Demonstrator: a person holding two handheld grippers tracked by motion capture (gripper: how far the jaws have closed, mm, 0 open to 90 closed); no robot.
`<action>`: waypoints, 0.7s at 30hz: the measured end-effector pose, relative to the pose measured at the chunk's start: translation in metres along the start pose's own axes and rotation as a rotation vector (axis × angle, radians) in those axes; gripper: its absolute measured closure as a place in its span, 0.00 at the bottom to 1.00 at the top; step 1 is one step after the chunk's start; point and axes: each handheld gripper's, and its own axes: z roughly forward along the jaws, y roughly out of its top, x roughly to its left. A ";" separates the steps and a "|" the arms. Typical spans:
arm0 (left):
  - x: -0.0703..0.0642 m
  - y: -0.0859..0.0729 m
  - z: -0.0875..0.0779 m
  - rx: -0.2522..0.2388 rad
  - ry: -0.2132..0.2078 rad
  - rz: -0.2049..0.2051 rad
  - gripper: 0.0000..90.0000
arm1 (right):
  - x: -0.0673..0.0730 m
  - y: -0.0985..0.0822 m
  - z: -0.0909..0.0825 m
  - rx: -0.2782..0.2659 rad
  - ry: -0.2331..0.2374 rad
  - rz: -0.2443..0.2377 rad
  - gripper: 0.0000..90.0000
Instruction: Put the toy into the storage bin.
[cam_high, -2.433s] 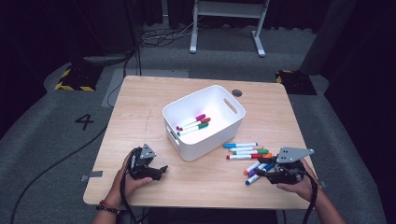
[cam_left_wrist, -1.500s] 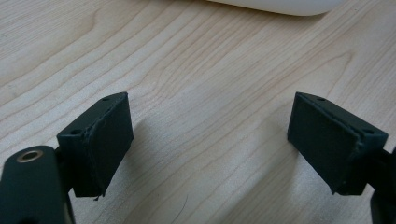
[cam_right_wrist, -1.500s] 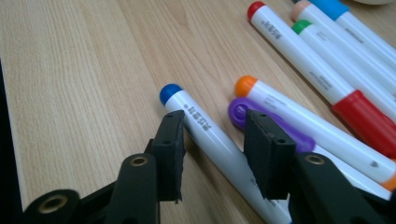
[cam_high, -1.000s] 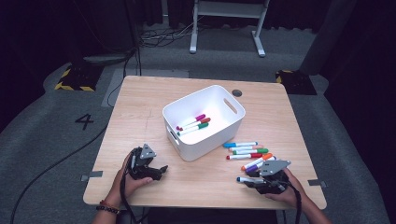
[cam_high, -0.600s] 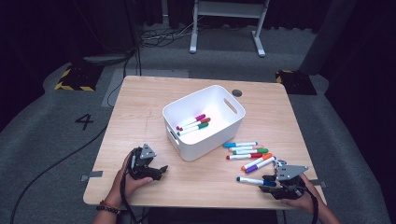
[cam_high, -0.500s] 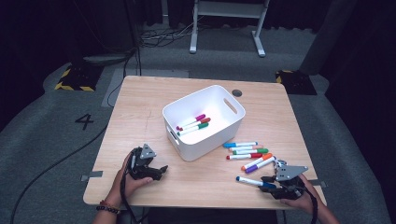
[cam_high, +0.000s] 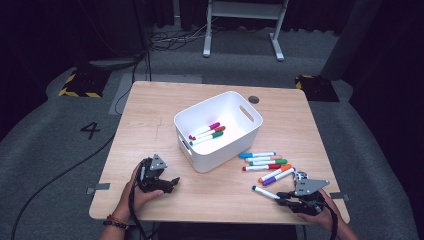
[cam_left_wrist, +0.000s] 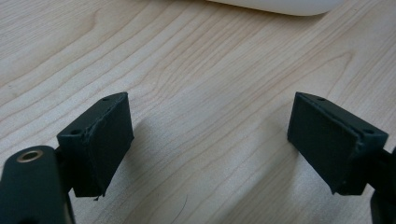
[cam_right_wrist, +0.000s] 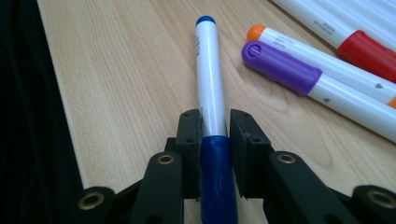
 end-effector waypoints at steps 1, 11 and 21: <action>0.000 0.000 0.000 0.000 -0.001 0.000 0.16 | 0.000 0.000 0.000 0.002 0.001 0.005 0.83; 0.000 0.000 0.000 -0.001 0.007 0.001 0.16 | 0.004 0.018 -0.016 -0.065 -0.004 -0.009 0.83; 0.000 0.000 0.000 0.000 0.006 0.000 0.16 | 0.002 0.067 -0.038 -0.158 -0.046 -0.076 0.83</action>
